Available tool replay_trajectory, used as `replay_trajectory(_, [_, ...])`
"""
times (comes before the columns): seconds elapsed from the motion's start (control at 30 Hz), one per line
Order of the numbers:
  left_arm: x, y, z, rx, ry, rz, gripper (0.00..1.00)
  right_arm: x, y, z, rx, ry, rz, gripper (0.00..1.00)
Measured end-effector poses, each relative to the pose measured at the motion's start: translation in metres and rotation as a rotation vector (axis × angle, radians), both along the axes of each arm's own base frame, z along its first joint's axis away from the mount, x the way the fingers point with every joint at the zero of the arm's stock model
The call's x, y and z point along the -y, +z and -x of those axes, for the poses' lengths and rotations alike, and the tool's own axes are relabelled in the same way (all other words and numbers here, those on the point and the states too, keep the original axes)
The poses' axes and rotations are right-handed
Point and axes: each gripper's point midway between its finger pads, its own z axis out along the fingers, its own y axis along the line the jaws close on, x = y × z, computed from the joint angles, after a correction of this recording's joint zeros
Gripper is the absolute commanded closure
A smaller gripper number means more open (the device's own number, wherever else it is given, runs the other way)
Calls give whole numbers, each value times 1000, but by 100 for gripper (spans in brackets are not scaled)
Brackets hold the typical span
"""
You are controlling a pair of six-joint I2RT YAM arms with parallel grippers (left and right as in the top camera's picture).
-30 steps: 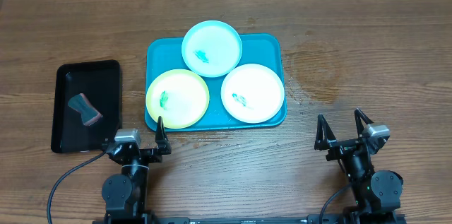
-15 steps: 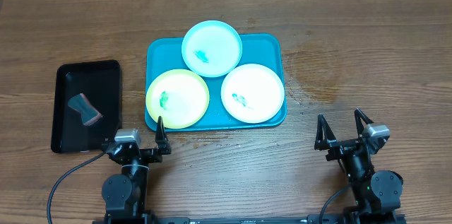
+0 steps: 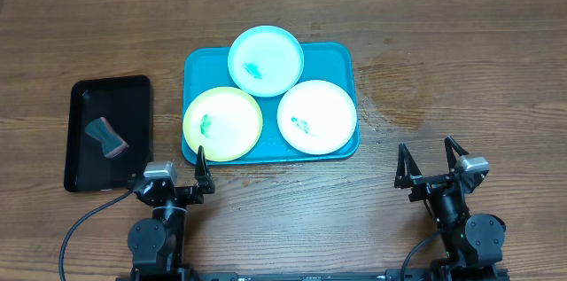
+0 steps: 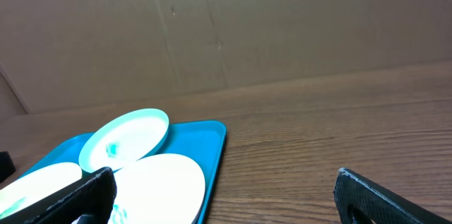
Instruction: Clean dirty plates on tray and stack at the side
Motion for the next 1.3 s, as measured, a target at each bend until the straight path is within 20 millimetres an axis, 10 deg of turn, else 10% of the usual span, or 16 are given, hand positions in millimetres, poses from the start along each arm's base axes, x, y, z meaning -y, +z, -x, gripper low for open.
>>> replay_trajectory(1.03, [-1,0,0,2,8,-1,0,0,0,0,0,0,0,0])
replay_trajectory(1.3, [37,48,4,167,-220,310,0,0,0,0,1,0,0,0])
